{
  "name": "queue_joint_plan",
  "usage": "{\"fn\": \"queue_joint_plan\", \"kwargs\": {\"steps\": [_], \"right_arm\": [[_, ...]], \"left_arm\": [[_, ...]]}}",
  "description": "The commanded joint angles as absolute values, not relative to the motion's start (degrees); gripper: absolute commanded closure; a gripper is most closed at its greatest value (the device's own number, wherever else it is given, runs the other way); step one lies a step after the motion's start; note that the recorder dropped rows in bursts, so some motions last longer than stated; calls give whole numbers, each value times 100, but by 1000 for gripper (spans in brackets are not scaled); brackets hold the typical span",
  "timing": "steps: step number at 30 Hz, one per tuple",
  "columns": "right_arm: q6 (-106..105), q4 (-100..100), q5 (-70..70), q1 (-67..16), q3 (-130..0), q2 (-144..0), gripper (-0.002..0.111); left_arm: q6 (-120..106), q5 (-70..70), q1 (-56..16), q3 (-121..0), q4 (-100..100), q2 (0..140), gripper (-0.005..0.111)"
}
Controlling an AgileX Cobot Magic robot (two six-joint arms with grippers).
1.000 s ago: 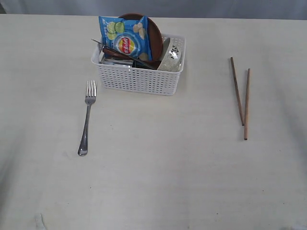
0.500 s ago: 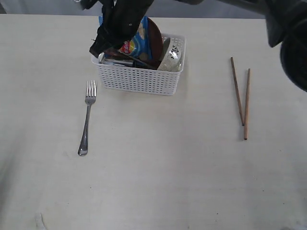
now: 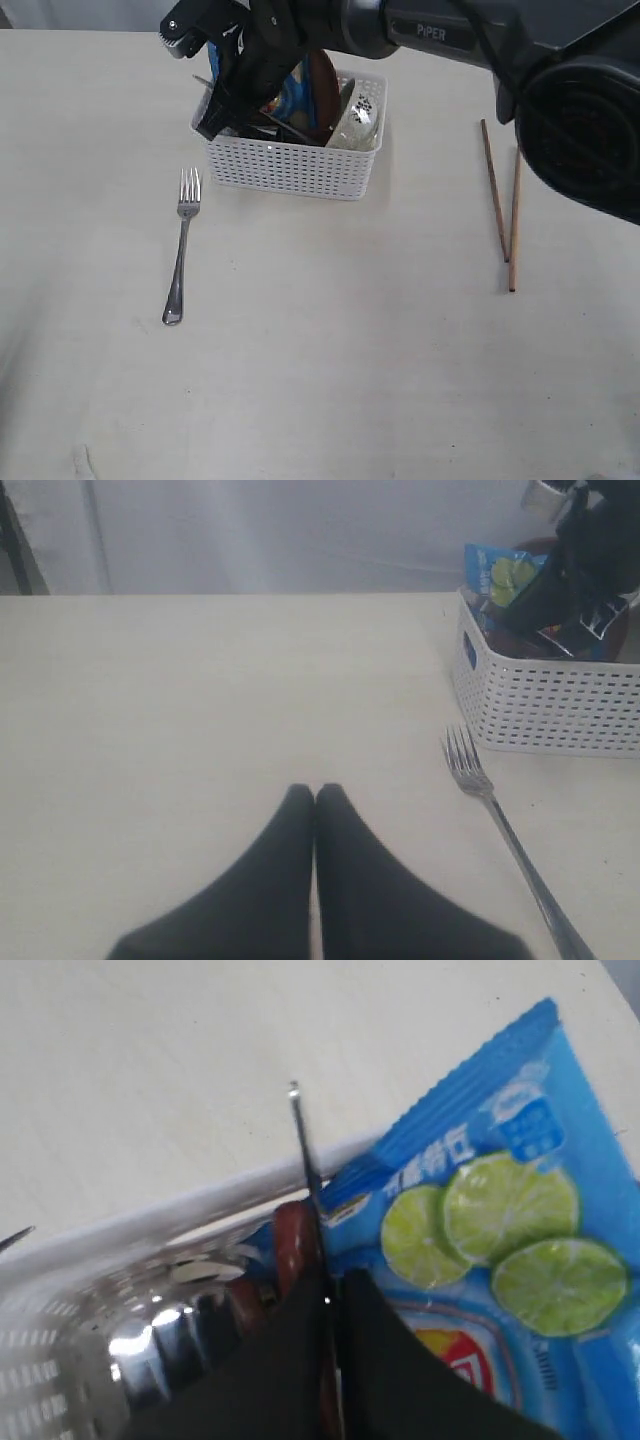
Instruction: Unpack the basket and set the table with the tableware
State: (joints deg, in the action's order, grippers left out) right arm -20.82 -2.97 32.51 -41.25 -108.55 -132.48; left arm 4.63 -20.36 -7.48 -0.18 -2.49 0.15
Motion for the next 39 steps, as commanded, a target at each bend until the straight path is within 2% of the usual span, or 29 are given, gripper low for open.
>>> {"fn": "queue_joint_plan", "kwargs": {"steps": [1, 16, 24, 39], "right_arm": [[-2059, -197, 3308, -4138, -10869, -13104, 109], [-1903, 78, 3836, -4138, -10869, -12014, 109], [-962, 294, 4171, -4317, -10869, -11641, 109], [-1467, 2371, 3337, -4892, -10869, -11618, 109]], "left_arm": [[487, -1975, -737, 0, -301, 0, 107], [487, -1975, -737, 0, -301, 0, 107], [487, -1975, -737, 0, -301, 0, 107], [487, -1975, -737, 0, -301, 0, 107]]}}
